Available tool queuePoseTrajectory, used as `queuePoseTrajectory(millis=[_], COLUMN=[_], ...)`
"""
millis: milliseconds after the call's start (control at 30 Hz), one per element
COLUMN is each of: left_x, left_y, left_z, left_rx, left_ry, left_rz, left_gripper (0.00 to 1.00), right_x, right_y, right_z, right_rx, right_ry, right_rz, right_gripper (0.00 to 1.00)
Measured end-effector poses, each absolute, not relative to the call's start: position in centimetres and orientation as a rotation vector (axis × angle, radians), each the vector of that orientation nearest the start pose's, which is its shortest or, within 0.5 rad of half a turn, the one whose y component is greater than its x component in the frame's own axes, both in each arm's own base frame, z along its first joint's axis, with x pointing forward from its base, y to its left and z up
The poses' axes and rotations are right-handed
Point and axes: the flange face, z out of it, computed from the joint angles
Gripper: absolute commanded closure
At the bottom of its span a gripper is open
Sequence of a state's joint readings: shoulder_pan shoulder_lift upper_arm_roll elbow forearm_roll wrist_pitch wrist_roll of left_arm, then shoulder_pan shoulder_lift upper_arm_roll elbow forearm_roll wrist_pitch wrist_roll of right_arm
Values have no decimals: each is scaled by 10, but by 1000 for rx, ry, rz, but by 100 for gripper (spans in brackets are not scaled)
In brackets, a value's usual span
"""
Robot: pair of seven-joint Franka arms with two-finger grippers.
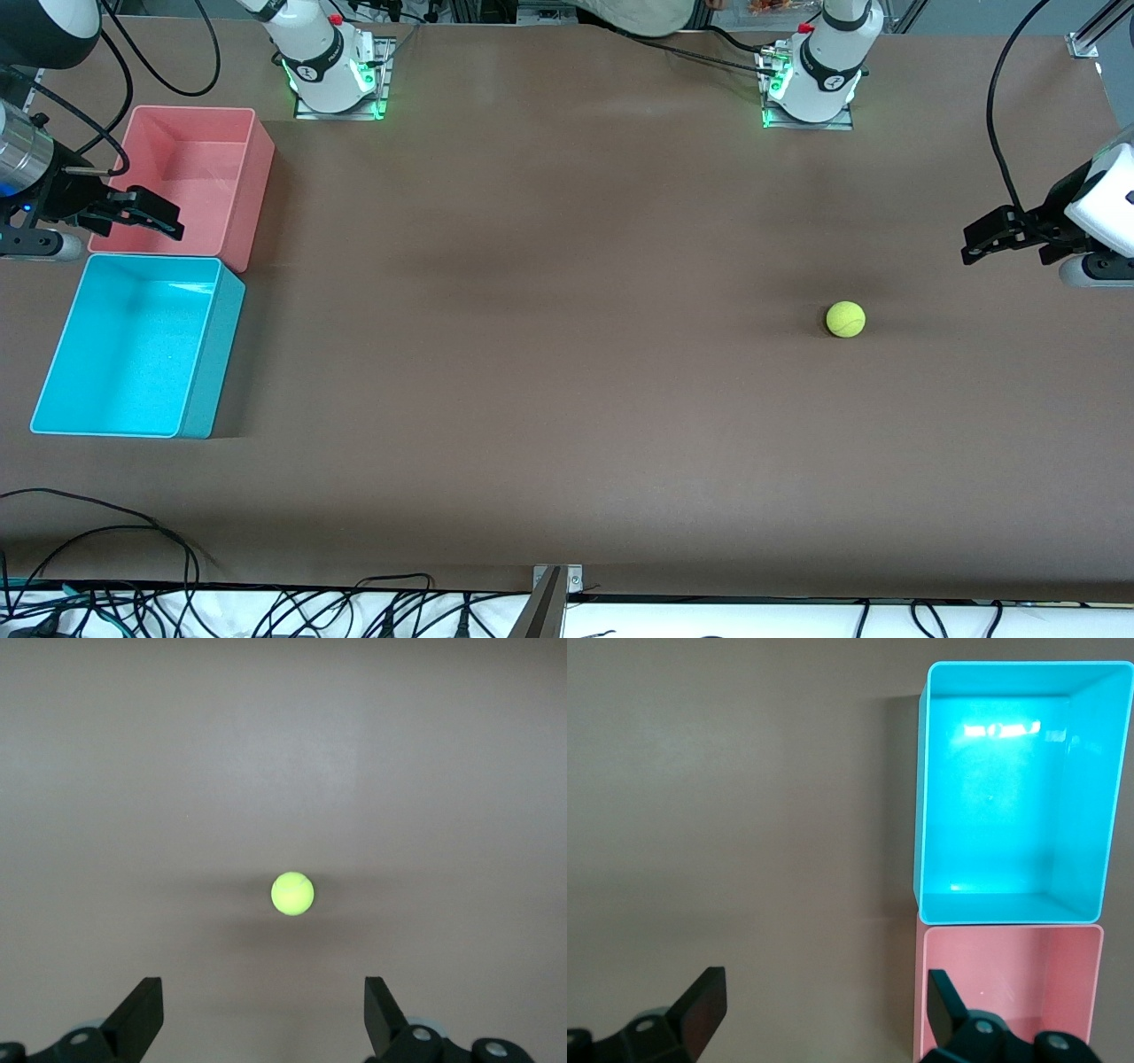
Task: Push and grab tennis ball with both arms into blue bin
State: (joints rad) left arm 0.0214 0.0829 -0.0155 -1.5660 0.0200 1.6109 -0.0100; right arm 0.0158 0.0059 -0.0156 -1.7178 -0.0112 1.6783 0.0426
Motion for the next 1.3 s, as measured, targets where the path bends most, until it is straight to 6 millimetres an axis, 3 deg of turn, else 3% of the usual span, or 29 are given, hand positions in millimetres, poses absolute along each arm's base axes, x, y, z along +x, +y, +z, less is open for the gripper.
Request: queuePoseTrajectory(millis=[1300], left_x=[578], left_y=[5], left_z=[581], left_rx=[-3121], left_ry=[-21], left_rz=[101], left_gripper=[0], right_x=[560], right_y=[-2], right_z=[561], right_rx=[-3152], right_ry=[67], right_rz=[72], right_gripper=[0])
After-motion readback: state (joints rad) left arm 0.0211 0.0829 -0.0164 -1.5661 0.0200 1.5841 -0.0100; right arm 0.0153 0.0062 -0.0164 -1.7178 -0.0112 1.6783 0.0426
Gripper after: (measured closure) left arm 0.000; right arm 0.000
